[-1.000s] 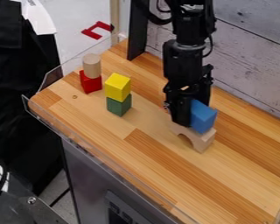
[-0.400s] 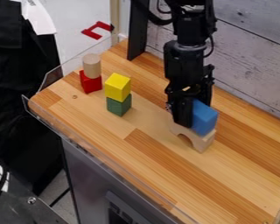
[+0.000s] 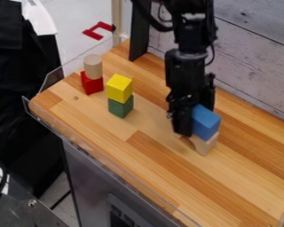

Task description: Put the blue block on top of the arch

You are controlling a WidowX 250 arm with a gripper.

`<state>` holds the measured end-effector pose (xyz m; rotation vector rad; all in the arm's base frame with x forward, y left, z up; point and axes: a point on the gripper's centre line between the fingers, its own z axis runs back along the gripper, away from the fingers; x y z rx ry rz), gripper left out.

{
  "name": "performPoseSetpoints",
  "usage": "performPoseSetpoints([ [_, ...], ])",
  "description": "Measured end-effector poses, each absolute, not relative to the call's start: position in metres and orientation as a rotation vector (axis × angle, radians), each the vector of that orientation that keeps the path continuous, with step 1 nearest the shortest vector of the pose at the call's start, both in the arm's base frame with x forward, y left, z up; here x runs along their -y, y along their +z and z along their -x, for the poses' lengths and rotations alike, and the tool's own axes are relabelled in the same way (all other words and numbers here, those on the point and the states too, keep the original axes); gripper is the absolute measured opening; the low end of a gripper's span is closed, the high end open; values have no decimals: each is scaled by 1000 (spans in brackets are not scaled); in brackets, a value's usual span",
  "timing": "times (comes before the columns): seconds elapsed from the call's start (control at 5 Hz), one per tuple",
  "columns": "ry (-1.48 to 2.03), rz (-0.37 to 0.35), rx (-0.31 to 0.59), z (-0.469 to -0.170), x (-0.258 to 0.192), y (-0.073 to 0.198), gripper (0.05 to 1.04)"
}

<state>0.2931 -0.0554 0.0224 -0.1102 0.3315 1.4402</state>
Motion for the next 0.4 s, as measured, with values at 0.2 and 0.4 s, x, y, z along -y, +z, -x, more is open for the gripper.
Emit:
performPoseSetpoints([
  [0.2,1430,101,-332,-293,55,23,1001],
  [0.4,1414,99,-315,-299,53,33,999],
])
